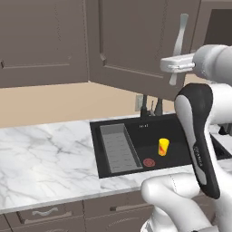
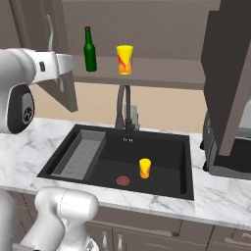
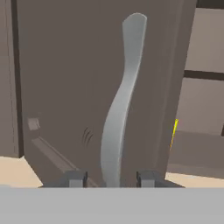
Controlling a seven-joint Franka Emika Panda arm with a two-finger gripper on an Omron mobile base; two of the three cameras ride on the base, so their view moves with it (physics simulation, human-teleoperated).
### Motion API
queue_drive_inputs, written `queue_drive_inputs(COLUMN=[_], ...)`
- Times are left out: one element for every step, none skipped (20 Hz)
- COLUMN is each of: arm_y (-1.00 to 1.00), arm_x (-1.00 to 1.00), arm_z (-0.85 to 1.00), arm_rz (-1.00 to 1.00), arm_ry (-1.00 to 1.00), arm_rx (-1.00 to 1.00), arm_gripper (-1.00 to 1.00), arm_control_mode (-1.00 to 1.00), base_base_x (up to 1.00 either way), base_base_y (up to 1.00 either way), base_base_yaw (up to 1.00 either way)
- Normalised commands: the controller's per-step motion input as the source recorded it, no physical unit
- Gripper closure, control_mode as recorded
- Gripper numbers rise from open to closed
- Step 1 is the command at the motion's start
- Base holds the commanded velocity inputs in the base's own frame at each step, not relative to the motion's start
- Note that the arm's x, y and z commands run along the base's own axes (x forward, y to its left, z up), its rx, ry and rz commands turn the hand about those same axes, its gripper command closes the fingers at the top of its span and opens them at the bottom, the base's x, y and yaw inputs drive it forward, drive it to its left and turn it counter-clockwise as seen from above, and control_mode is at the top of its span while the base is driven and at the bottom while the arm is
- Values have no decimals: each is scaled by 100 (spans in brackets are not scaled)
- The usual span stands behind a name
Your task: Open the cabinet directly in front. Then move the beer and the cup to the dining counter with the candle on it.
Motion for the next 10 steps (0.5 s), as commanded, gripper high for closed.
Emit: queue_drive_inputs(arm_y=[-27, -33, -40, -51, -59, -62, -61, -65, -70, -74], arm_x=[-69, -72, -75, -72, -70, -68, -63, -64, -68, -65], arm_z=[1, 0, 0, 7, 12, 9, 9, 10, 12, 13], arm_rz=[0, 0, 0, 0, 0, 0, 0, 0, 0, 0], arm_ry=[0, 0, 0, 0, 0, 0, 0, 0, 0, 0], arm_rx=[10, 11, 12, 14, 15, 16, 16, 16, 17, 18], arm_gripper=[-100, -100, -100, -100, -100, -100, -100, -100, -100, -100], arm_control_mode=[-100, -100, -100, -100, -100, -100, -100, -100, -100, -100], base_base_x=[0, 0, 0, 0, 0, 0, 0, 0, 0, 0], base_base_y=[0, 0, 0, 0, 0, 0, 0, 0, 0, 0], base_base_yaw=[0, 0, 0, 0, 0, 0, 0, 0, 0, 0])
